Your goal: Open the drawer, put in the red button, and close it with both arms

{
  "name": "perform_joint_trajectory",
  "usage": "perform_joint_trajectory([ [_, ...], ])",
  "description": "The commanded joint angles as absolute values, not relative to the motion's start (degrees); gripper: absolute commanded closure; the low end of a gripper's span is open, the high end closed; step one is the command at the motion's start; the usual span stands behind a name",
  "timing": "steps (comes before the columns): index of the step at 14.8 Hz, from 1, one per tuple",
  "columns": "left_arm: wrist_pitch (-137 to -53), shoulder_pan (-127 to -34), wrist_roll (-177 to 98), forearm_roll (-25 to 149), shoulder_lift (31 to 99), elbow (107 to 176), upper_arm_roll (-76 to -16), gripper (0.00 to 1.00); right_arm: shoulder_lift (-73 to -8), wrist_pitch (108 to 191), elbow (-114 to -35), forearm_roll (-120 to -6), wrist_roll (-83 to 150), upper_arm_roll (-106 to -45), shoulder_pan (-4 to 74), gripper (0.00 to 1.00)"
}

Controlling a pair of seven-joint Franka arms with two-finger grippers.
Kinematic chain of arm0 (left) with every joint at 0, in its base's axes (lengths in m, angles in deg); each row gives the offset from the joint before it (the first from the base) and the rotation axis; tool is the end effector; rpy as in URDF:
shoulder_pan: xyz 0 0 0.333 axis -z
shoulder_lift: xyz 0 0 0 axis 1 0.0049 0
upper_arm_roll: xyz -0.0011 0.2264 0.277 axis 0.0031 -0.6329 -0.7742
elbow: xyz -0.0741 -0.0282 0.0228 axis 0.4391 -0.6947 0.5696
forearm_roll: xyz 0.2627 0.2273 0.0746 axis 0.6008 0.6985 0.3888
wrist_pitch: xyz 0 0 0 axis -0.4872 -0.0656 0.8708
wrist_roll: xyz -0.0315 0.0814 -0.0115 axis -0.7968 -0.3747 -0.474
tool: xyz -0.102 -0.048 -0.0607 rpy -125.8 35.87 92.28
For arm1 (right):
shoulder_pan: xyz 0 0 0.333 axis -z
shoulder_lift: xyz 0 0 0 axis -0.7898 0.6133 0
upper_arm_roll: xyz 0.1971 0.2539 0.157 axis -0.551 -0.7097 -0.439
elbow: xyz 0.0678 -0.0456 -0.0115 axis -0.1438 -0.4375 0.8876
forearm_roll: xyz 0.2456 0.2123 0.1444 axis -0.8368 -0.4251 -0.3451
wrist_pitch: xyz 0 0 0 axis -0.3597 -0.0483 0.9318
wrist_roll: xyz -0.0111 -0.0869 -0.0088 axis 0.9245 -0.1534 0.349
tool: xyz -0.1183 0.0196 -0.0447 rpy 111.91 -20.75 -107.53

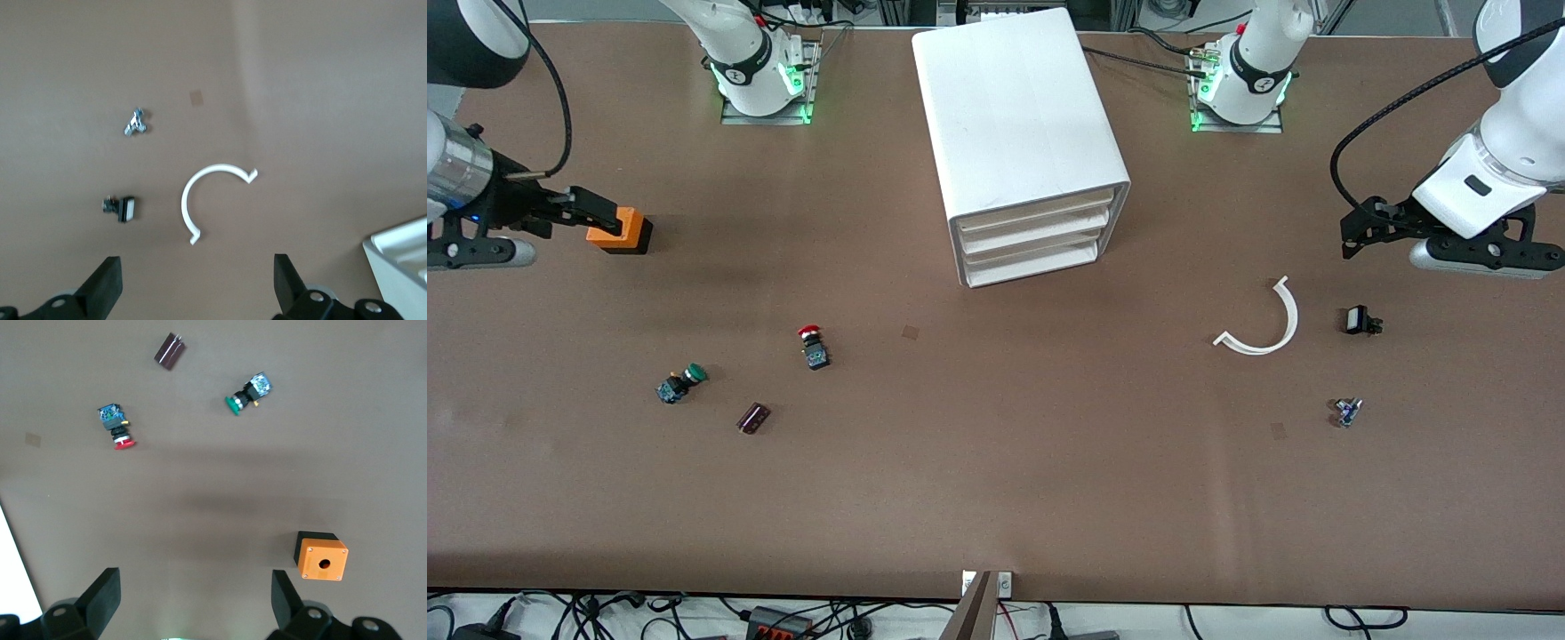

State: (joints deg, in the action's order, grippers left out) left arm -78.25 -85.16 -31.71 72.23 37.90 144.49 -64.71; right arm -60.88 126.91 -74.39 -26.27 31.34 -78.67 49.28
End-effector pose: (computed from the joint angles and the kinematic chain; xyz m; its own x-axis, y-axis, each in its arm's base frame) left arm 0.5151 -0.0336 0.5793 0.9949 -0.1005 -0.0066 -0.1006 -0.9947 -0.0228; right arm 0.5249 0.0059 0.5589 0.9873 0.0599 -0.1469 0.0587 -0.9982 -0.0127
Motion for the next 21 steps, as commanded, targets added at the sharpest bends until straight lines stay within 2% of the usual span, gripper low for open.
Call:
perform_joint_trajectory([
  [1, -73.18, -84.89, -31.81, 72.63, 39.79, 142.62, -64.34, 0.00, -58.95, 125.87, -72.35, -26.19, 31.14, -78.55, 47.86, 0.00],
  [8, -65.52, -81.91, -31.54, 71.93, 43.30, 142.62, -62.06, 0.00, -54.66, 126.74, -70.86, -26.20, 35.88, -78.63, 47.43, 0.00],
  [13, -66.13, -81.63, -31.28, 52.29, 47.86, 142.62, -61.71, 0.00, -47.62, 127.45, -66.81, -26.38, 35.80, -78.72, 43.30, 0.00],
  [15, -70.41, -81.11, -31.28, 44.01, 51.29, 142.80, -61.71, 0.00, -45.34, 129.55, -66.63, -26.38, 35.80, -78.72, 42.59, 0.00],
  [19, -81.84, -80.32, -23.23, 40.64, 55.51, 143.06, -59.16, 0.00, -38.75, 136.49, -66.63, -27.17, 36.75, -78.90, 41.98, 0.00],
  [21, -83.36, -80.75, -13.14, 31.64, 58.67, 143.94, -58.72, 0.00, -35.58, 139.57, -66.72, -27.25, 40.70, -78.99, 41.19, 0.00],
])
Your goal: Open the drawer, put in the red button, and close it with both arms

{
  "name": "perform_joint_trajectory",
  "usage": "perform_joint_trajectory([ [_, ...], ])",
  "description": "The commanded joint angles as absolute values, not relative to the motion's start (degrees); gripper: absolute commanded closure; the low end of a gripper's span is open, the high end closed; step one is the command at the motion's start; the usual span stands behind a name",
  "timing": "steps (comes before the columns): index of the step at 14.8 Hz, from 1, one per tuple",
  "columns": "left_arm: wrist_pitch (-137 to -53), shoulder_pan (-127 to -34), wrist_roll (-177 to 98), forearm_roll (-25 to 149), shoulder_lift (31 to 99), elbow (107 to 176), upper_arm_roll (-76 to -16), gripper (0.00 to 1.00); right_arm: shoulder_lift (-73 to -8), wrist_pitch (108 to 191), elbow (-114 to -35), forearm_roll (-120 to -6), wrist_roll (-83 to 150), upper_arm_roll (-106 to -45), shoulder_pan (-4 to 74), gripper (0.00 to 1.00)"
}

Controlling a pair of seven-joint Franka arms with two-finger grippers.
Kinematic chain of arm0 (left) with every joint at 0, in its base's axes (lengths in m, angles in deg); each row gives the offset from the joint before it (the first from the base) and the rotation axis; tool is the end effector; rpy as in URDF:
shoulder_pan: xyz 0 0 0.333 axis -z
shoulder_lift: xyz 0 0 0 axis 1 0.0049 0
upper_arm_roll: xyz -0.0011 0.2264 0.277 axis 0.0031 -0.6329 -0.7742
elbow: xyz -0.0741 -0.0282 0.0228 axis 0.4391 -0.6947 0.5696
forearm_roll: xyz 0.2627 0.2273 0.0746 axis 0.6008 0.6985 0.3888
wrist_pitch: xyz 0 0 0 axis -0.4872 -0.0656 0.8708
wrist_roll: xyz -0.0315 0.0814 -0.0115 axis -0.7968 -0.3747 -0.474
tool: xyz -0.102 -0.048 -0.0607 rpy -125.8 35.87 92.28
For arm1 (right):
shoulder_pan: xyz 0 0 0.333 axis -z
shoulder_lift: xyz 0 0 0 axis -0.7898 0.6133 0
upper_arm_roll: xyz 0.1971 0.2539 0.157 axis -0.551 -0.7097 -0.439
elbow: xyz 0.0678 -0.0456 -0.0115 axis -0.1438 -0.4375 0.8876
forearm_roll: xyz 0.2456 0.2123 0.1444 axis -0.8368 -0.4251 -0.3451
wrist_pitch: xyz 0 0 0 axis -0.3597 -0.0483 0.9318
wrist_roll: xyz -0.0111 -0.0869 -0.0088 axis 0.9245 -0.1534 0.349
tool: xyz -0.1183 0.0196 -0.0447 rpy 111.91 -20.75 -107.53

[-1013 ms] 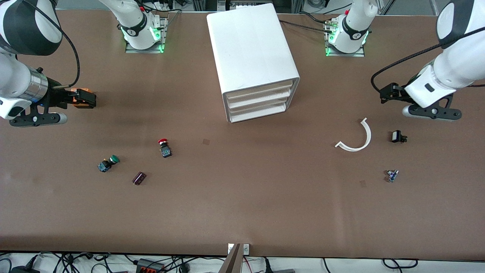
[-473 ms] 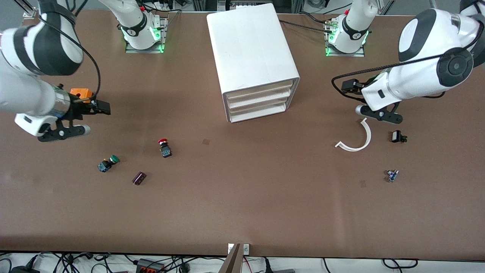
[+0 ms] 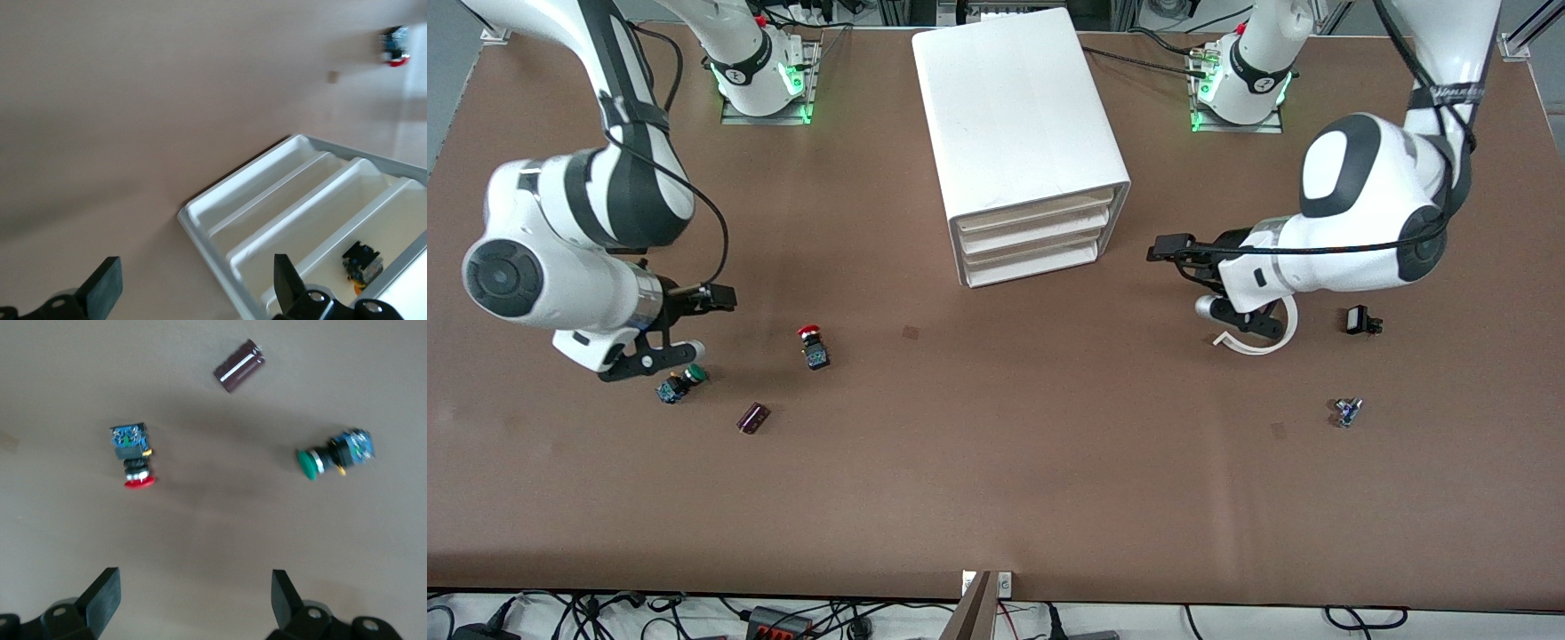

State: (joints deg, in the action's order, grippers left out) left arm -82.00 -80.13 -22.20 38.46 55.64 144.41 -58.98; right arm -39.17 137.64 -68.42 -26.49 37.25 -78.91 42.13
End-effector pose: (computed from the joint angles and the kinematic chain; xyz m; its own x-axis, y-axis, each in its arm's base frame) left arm 0.5523 -0.1977 0.4301 0.9420 -0.2813 -0.1832 -0.1438 -0.8312 0.5371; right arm 0.6194 0.0900 0.3942 0.9312 0.2821 -0.2310 0.2829 -0.9587 -0.0302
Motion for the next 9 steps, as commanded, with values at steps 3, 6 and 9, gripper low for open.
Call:
perform_joint_trajectory([
  [3, -83.62, -81.28, 4.71, 17.48, 60.45, 149.81, -58.72, 0.00, -31.36, 142.39, -66.63, -28.04, 44.66, -79.42, 40.75, 0.00],
  [6, -83.54, -81.37, 16.94, 9.45, 61.93, 155.71, -58.81, 0.00, -28.81, 146.42, -66.63, -29.54, 45.46, -80.56, 40.05, 0.00],
  [9, -81.26, -81.64, 22.06, 5.51, 67.11, 156.86, -58.46, 0.00, -26.61, 152.31, -66.63, -29.63, 45.55, -81.01, 38.81, 0.00],
])
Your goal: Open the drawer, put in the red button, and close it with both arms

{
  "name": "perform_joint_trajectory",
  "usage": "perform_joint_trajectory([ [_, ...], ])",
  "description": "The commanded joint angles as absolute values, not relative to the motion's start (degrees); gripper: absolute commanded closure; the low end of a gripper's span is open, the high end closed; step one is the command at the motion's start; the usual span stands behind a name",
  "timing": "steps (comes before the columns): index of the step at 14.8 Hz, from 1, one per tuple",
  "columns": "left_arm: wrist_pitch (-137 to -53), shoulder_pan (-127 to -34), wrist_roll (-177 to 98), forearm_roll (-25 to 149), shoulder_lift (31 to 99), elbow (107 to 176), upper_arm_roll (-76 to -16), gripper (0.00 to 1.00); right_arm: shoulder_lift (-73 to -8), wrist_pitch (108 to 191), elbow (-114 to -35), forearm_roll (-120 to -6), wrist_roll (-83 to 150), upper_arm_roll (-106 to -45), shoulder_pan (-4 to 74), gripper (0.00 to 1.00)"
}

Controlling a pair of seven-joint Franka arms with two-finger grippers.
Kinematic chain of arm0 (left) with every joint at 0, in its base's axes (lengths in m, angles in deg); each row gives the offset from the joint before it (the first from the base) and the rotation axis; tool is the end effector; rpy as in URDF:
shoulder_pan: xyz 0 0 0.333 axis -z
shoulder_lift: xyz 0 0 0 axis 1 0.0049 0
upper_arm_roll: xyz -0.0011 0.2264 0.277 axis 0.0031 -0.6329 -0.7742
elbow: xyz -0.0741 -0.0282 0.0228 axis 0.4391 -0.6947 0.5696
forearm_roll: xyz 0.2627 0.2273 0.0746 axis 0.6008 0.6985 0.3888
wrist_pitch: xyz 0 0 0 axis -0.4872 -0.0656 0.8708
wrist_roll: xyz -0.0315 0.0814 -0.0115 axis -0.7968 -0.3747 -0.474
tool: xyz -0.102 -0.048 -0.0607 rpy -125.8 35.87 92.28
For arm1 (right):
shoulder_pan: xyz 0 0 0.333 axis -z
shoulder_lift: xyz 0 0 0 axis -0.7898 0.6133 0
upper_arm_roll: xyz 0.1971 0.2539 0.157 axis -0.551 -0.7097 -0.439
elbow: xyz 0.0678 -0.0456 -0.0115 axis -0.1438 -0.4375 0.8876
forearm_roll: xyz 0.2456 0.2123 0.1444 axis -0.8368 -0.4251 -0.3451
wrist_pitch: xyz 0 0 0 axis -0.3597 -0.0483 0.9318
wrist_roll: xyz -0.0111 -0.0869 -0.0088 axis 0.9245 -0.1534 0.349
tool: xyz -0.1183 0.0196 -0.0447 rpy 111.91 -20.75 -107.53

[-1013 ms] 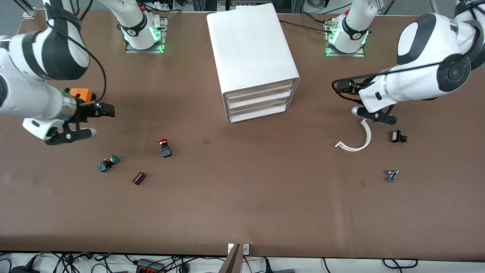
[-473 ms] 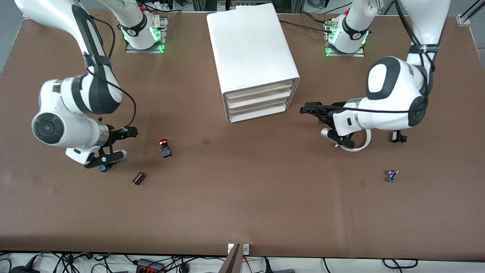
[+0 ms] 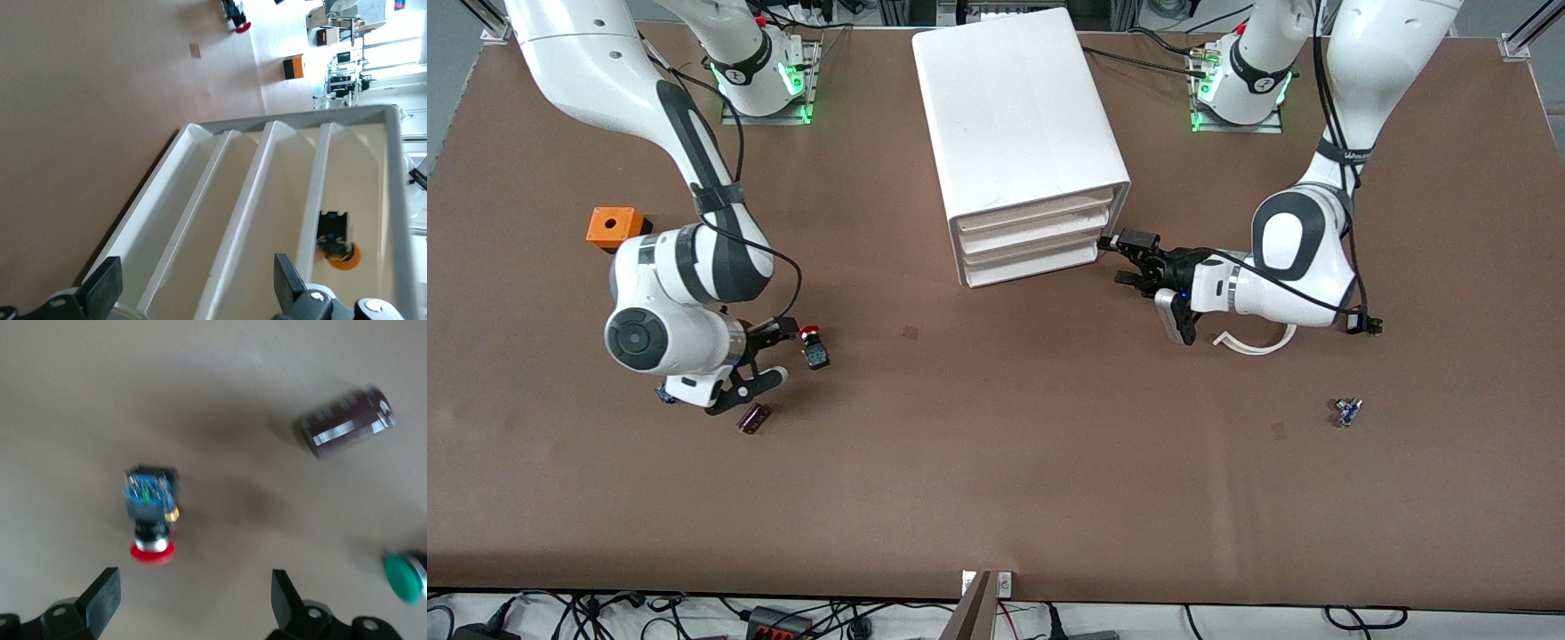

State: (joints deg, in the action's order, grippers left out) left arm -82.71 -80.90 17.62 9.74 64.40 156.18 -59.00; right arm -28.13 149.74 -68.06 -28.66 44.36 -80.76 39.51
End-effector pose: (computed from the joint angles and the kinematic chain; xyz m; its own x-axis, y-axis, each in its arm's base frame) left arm 0.5195 -0.2170 0.2974 0.8921 -0.4495 0.0449 -0.2468 -0.4016 0.8819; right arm 0.6432 0.1451 0.2846 0.8712 0.4521 -0.1915 0.4427 -0.8919 -0.0919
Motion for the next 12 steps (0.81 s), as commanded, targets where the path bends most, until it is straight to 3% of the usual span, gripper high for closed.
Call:
perform_joint_trajectory([
  [1, -80.12, -81.55, 23.46, 2.43, 67.82, 158.08, -58.45, 0.00, -26.08, 152.93, -66.55, -29.63, 45.55, -81.01, 38.03, 0.00],
  [6, -76.42, -80.67, 30.76, -4.36, 70.72, 160.55, -58.37, 0.07, -22.92, 153.73, -66.63, -29.45, 45.55, -80.92, 35.91, 0.00],
  [9, -75.80, -80.40, 32.62, -4.98, 72.05, 160.55, -56.61, 0.39, -21.86, 155.13, -66.81, -28.75, 45.38, -80.83, 34.51, 0.00],
  [10, -75.89, -80.14, 32.71, -4.98, 72.13, 160.55, -56.52, 0.43, -21.60, 155.14, -66.89, -28.66, 45.29, -80.83, 34.59, 0.00],
  [12, -75.80, -80.23, 32.71, -4.98, 72.31, 160.55, -55.47, 0.63, -21.51, 154.96, -67.07, -28.66, 45.46, -80.83, 34.59, 0.00],
])
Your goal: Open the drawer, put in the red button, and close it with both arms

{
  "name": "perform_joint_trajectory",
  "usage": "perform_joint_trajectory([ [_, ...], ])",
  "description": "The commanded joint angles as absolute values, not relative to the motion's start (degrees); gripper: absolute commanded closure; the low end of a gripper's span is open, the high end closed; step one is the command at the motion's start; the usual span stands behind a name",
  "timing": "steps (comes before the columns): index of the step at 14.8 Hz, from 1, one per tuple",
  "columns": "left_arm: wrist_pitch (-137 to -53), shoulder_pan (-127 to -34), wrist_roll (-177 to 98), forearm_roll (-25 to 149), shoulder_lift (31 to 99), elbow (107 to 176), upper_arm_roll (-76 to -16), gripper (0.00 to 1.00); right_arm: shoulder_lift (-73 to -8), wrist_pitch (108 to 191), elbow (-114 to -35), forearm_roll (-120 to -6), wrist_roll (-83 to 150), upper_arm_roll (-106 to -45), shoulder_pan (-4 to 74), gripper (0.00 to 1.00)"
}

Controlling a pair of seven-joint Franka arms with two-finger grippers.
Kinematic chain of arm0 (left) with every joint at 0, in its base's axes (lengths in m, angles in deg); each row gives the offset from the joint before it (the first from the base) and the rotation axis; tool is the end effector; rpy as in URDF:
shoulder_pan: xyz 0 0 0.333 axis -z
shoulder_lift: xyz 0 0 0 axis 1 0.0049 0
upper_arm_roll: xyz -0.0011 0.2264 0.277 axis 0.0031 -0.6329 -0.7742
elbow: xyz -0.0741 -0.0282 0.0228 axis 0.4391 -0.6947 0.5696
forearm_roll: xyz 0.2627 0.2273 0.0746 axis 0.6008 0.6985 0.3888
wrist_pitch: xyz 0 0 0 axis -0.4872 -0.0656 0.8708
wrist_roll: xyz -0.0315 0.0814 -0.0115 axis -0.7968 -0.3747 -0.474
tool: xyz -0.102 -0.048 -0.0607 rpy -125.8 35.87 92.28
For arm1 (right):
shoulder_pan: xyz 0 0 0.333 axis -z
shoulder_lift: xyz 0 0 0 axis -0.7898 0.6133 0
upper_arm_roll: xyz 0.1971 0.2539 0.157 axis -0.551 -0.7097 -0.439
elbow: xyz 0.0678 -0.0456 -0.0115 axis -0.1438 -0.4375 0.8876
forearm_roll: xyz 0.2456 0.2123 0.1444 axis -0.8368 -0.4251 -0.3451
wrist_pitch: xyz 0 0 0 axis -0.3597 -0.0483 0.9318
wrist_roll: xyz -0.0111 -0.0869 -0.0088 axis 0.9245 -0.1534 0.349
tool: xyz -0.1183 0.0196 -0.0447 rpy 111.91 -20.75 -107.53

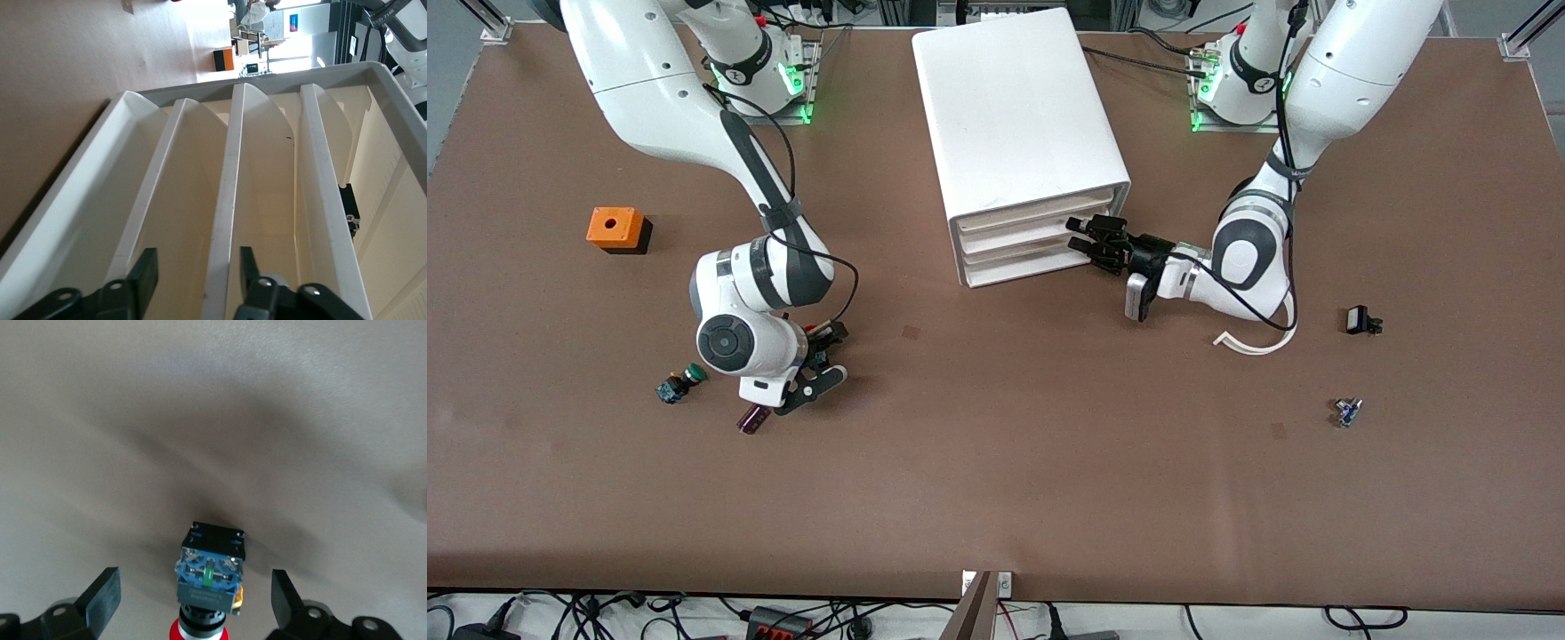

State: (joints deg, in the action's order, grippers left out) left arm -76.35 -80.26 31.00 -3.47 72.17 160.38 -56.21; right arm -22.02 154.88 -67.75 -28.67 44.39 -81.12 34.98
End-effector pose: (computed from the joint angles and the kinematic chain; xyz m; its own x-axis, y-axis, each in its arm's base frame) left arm 0.4745 -0.2595 0.2287 0.8948 -0.4412 0.0684 -0.1444 -0.1410 0.9794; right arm 0.6346 0.2001 0.2212 0.8294 0.5208 -0.2022 0.5125 -0.8533 -0.0957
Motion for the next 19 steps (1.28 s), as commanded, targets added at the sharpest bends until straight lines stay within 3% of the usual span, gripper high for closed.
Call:
perform_joint_trajectory([
  [1, -75.80, -80.23, 32.71, -4.98, 72.66, 160.55, -55.47, 0.74, -21.42, 154.61, -67.16, -28.66, 45.46, -80.83, 34.59, 0.00],
  [3, -75.72, -80.23, 32.62, -4.89, 72.66, 160.20, -55.47, 0.84, -21.51, 154.00, -68.03, -28.66, 45.64, -80.83, 34.77, 0.23],
  [4, -75.72, -80.32, 32.71, -4.80, 72.92, 159.59, -55.47, 0.91, -21.51, 153.91, -68.13, -28.57, 45.90, -80.83, 34.94, 0.46],
  [5, -75.80, -80.23, 32.45, -4.80, 74.06, 158.02, -55.47, 0.91, -21.51, 153.64, -68.13, -28.57, 45.90, -80.74, 35.03, 0.65],
  [7, -75.98, -80.40, 31.83, -4.89, 76.95, 153.72, -55.47, 0.91, -21.59, 153.47, -68.13, -28.57, 45.90, -80.66, 35.29, 0.95],
  [8, -76.07, -80.58, 31.39, -4.80, 78.53, 151.09, -55.64, 0.91, -22.03, 153.47, -67.95, -28.57, 45.73, -80.74, 35.12, 1.00],
  [14, -76.33, -81.02, 23.50, 0.11, 83.12, 137.90, -59.24, 0.89, -25.20, 151.02, -59.10, -29.45, 45.29, -80.92, 34.42, 1.00],
  [18, -76.33, -81.11, 19.35, 2.23, 84.53, 133.93, -60.91, 0.80, -25.11, 144.07, -46.62, -29.72, 43.89, -80.92, 32.14, 1.00],
  [19, -76.33, -80.93, 19.35, 2.23, 84.70, 133.14, -61.70, 0.72, -25.20, 143.80, -45.81, -29.54, 42.14, -80.92, 30.30, 1.00],
])
